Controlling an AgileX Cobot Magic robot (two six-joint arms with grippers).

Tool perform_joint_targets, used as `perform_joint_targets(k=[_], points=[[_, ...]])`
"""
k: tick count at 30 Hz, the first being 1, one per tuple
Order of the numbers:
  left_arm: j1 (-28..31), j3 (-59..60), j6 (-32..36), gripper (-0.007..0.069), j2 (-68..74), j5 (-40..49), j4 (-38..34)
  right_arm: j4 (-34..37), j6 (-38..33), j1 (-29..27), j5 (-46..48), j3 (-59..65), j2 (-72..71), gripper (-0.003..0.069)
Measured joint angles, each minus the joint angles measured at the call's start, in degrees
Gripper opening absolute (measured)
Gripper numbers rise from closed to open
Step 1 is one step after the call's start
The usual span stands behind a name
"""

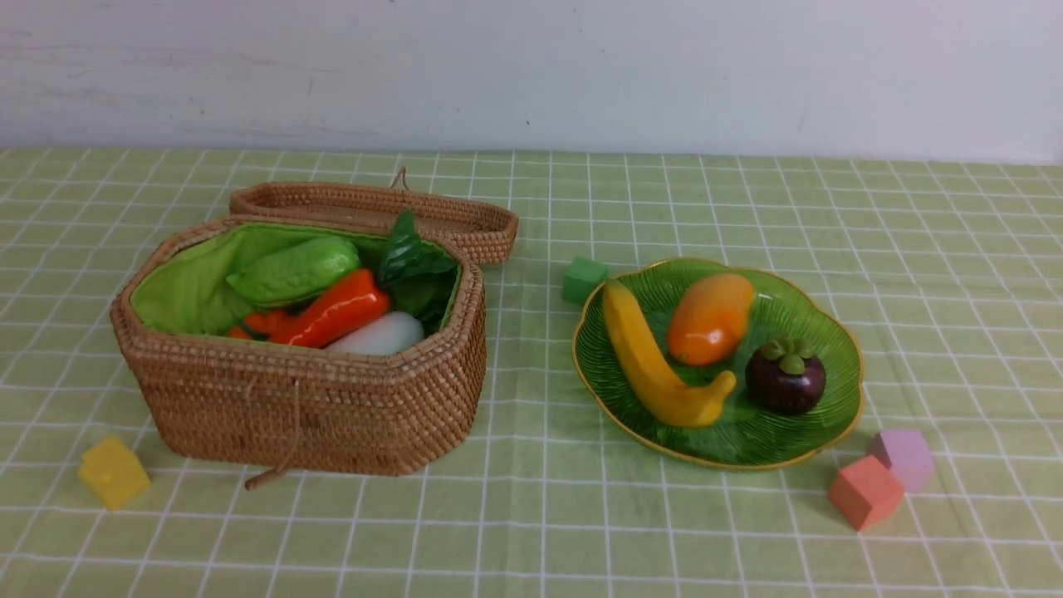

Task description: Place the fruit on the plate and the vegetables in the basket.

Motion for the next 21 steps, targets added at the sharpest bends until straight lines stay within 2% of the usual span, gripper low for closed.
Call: perform_joint_targets(k=[3, 7, 21], points=[[0.0, 0.0, 0.0, 0.0239, 0.0, 0.0, 0.0, -2.4, 0.0, -0.8, -8.1, 10.7, -3.5, 0.0013], [0.0, 0.0, 0.0, 0.0239, 0.0, 0.0, 0.0, -4.5, -0.2, -0.8, -12.4, 21.4, -5.7, 0.0018], [0.0, 0.0, 0.0, 0.0239, 0.0, 0.0, 0.0, -4.6, -0.3, -4.0, -10.5, 22.2, -5.8, 0.0025]])
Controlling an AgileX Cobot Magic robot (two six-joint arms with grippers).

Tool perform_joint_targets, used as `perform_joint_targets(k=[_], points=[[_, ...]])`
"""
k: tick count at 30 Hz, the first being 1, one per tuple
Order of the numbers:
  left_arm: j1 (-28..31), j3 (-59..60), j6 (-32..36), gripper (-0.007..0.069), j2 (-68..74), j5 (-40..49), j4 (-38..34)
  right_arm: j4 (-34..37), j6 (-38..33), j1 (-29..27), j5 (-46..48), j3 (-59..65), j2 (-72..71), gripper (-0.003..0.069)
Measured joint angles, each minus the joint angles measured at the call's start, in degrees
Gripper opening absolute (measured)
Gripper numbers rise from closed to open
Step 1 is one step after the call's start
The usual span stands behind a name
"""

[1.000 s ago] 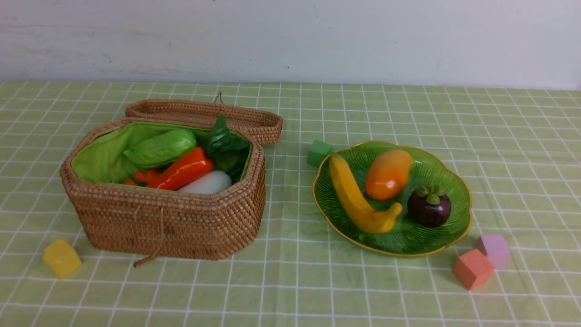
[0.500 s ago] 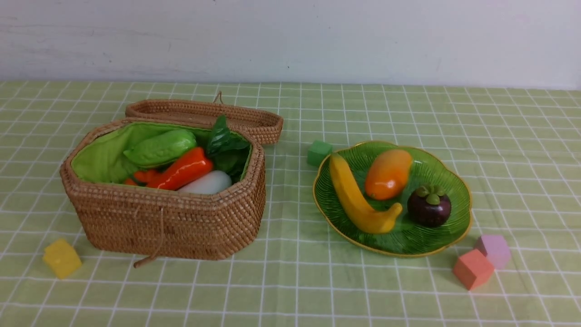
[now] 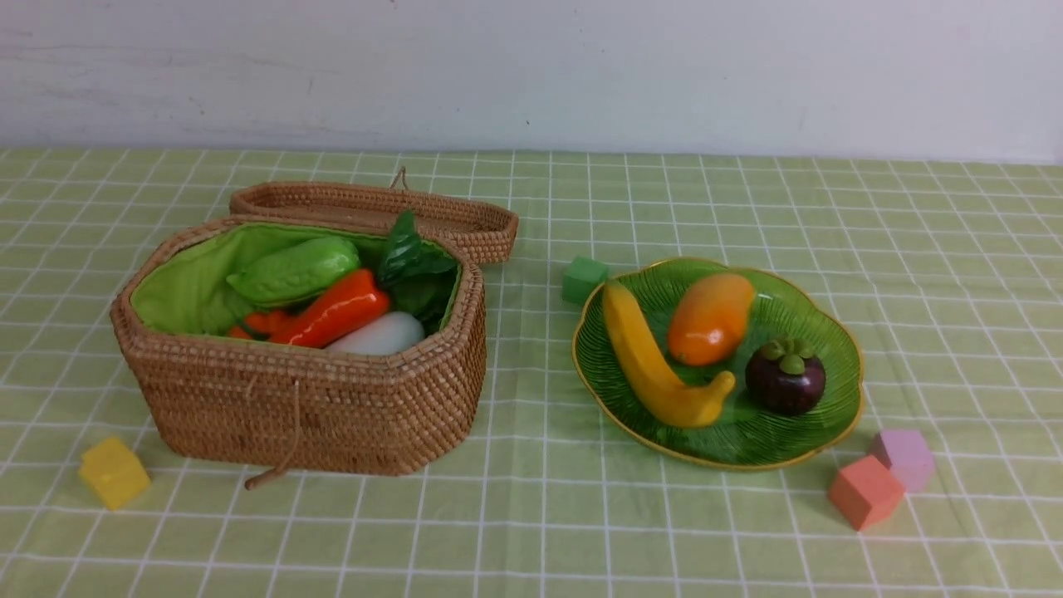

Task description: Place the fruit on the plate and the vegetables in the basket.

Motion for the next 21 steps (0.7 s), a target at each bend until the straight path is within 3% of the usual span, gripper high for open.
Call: perform_joint_targets(k=[21], points=[[0.0, 0.0, 0.0, 0.0239, 0.0, 0.0, 0.0, 0.0, 0.0, 0.0, 0.0, 0.0, 0.0, 0.0045]])
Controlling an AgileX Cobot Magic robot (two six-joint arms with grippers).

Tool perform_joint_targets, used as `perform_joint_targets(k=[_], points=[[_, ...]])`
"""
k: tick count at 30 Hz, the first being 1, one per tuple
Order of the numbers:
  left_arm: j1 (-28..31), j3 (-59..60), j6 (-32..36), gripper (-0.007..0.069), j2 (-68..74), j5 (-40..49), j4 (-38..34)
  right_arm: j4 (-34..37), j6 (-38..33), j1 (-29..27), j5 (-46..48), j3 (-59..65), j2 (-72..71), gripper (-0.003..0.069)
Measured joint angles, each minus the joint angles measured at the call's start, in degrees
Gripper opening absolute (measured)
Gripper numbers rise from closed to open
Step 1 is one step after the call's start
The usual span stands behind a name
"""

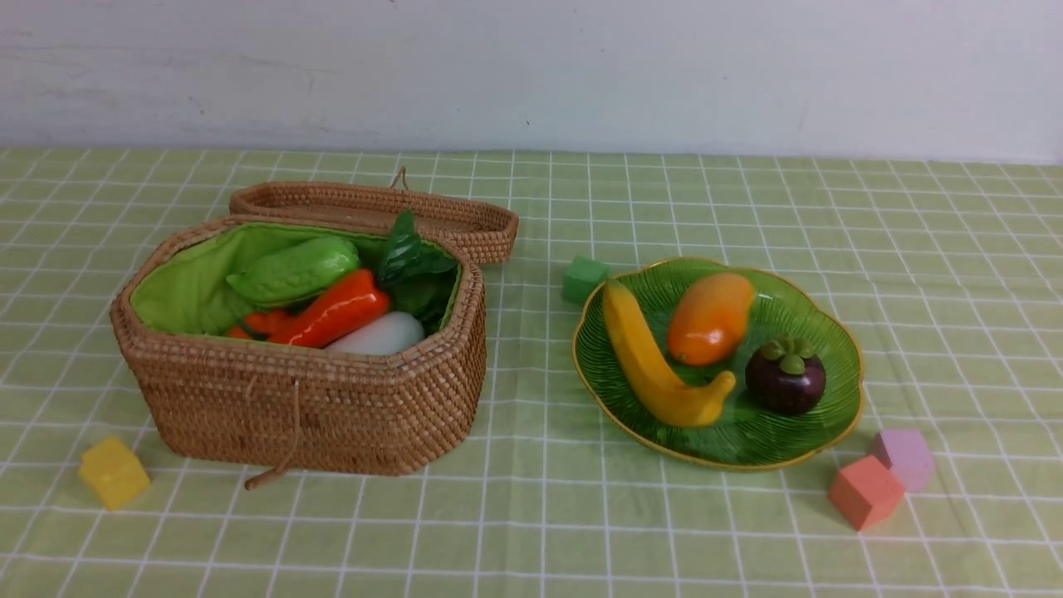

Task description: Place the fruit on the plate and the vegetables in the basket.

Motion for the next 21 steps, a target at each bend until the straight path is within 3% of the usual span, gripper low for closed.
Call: perform_joint_targets(k=[21], points=[[0.0, 0.0, 0.0, 0.0239, 0.0, 0.0, 0.0, 0.0, 0.0, 0.0, 0.0, 0.0, 0.0, 0.0075]])
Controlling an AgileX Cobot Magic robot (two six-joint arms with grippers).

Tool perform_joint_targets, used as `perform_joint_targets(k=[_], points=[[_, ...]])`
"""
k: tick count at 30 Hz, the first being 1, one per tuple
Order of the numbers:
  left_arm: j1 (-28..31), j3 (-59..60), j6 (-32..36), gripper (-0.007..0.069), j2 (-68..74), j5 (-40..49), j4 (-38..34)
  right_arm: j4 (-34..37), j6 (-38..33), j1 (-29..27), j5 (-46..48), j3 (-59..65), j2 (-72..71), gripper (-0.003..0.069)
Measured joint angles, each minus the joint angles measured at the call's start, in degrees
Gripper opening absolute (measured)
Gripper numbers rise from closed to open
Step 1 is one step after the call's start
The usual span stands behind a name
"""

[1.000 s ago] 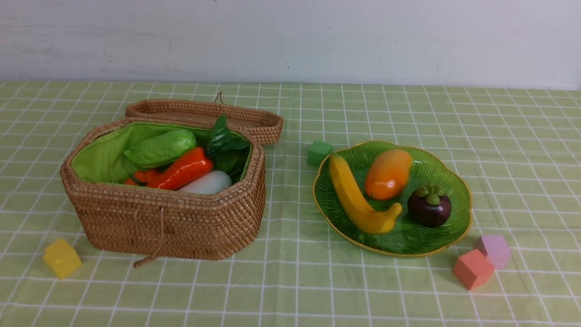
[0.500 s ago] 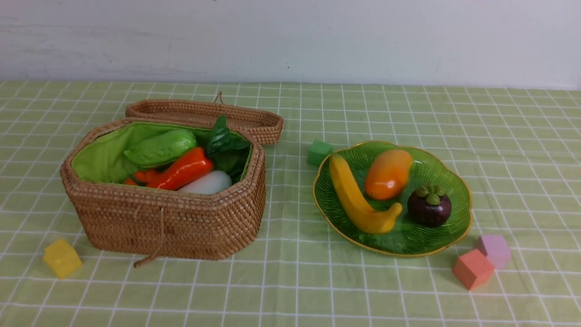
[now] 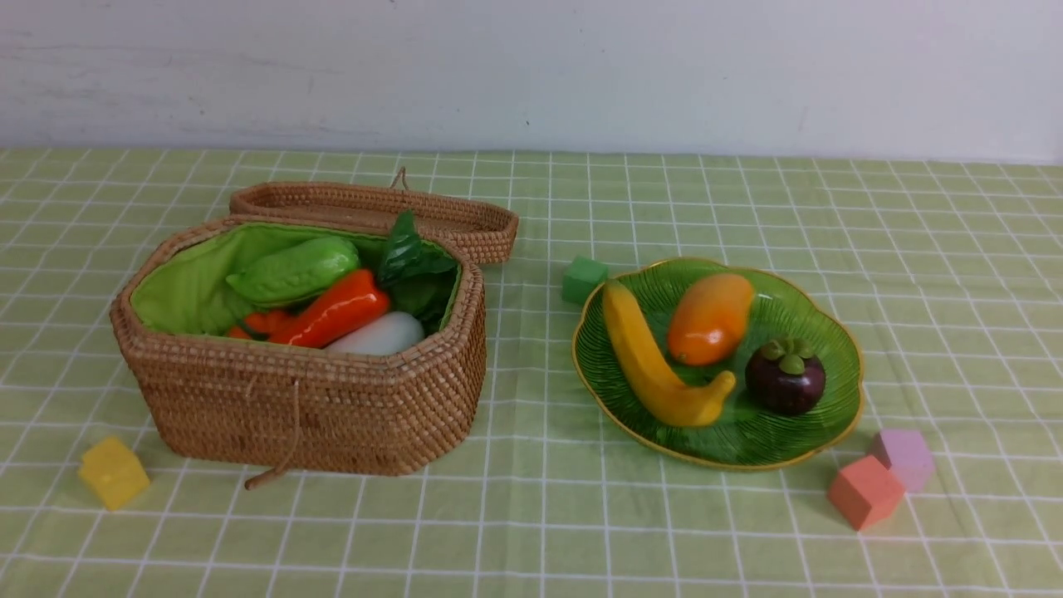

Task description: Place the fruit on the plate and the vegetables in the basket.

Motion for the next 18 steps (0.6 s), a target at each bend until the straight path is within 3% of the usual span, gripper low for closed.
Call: perform_joint_targets(k=[18], points=[[-1.0, 0.0, 0.0, 0.0239, 0.0, 0.0, 0.0, 0.0, 0.0, 0.0, 0.0, 0.0, 0.0, 0.0102]])
